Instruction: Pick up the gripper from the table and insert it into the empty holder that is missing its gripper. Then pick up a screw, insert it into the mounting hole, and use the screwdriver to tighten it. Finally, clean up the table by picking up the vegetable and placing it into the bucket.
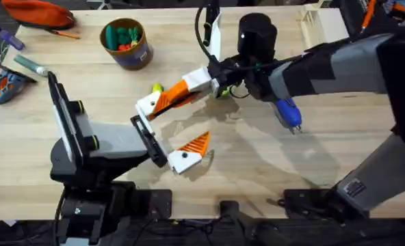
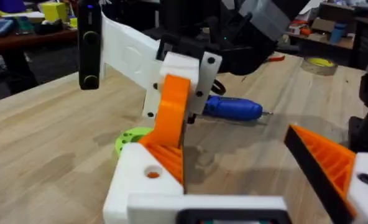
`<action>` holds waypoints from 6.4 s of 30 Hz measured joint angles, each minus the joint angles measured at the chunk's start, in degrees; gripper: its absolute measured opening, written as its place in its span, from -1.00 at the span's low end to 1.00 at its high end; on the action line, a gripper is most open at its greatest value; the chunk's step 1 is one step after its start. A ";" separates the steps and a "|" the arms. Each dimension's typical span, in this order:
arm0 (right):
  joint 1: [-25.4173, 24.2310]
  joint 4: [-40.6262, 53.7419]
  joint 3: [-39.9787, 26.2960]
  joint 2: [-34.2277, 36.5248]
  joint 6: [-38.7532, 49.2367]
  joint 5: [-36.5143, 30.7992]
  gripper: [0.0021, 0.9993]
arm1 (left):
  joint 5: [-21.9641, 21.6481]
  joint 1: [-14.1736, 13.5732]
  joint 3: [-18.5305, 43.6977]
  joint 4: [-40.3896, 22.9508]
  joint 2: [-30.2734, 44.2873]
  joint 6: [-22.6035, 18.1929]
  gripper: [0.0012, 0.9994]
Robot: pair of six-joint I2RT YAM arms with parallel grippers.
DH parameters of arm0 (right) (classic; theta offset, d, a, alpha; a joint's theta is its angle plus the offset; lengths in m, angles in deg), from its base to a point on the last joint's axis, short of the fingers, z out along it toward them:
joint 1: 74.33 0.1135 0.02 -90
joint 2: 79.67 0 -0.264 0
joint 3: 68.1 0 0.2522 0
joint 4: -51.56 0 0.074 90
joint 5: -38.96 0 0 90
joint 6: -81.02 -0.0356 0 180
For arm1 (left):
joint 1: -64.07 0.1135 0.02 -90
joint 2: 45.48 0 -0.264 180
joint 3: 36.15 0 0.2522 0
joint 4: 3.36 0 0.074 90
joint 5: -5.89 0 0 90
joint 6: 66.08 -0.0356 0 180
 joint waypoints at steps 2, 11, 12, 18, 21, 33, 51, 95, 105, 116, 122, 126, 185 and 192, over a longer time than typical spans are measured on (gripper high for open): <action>0.00 -0.27 0.01 0.02 -0.25 -0.03 -0.99 | -0.03 0.00 0.00 0.02 0.00 0.00 0.97; 0.04 -0.34 0.02 0.02 -0.73 -0.22 -0.99 | -0.11 0.00 0.02 0.02 0.00 0.00 0.97; 0.04 -0.34 0.01 0.01 -0.73 -0.22 -0.99 | -0.11 0.00 0.00 0.02 0.00 0.00 0.97; 0.04 -0.37 0.02 0.01 -0.73 -0.32 -0.99 | -0.18 0.00 0.01 0.02 0.00 0.00 0.97; 0.07 -0.37 0.01 0.01 -0.73 -0.39 -0.99 | -0.22 0.00 0.00 0.02 0.00 0.00 0.97; 0.81 -0.85 0.00 0.02 -1.12 -2.80 0.98 | 1.37 -0.17 0.02 -0.11 0.00 0.24 0.97; -5.98 10.25 -0.02 -4.19 5.23 -2.84 0.98 | 1.77 -0.17 0.00 -0.17 0.00 0.24 0.97; -16.46 122.03 -42.42 -24.85 64.99 -66.38 0.99 | 1.77 -0.17 0.00 -0.17 0.00 0.25 0.97; -16.44 122.18 -42.42 -24.85 64.92 -67.69 0.99 | 1.77 -0.17 0.00 -0.17 0.00 0.26 0.97; -6.21 124.04 -42.53 -23.89 62.00 -78.71 0.99 | 1.77 -0.17 0.02 -0.17 0.00 0.26 0.97; -4.68 124.85 -42.58 -16.89 56.98 -80.93 0.97 | 1.78 -0.17 0.00 -0.17 0.01 0.25 0.97; -3.12 124.85 -42.58 -14.89 55.46 -81.86 0.97 | 1.77 -0.17 0.01 -0.17 0.00 0.25 0.97; 1.44 112.17 -42.69 8.80 55.44 -82.16 0.13 | 1.77 -0.17 0.00 -0.17 0.00 0.26 0.97; 1.62 112.22 -42.69 8.81 55.44 -82.03 -0.32 | 1.77 -0.17 0.02 -0.17 0.00 0.26 0.97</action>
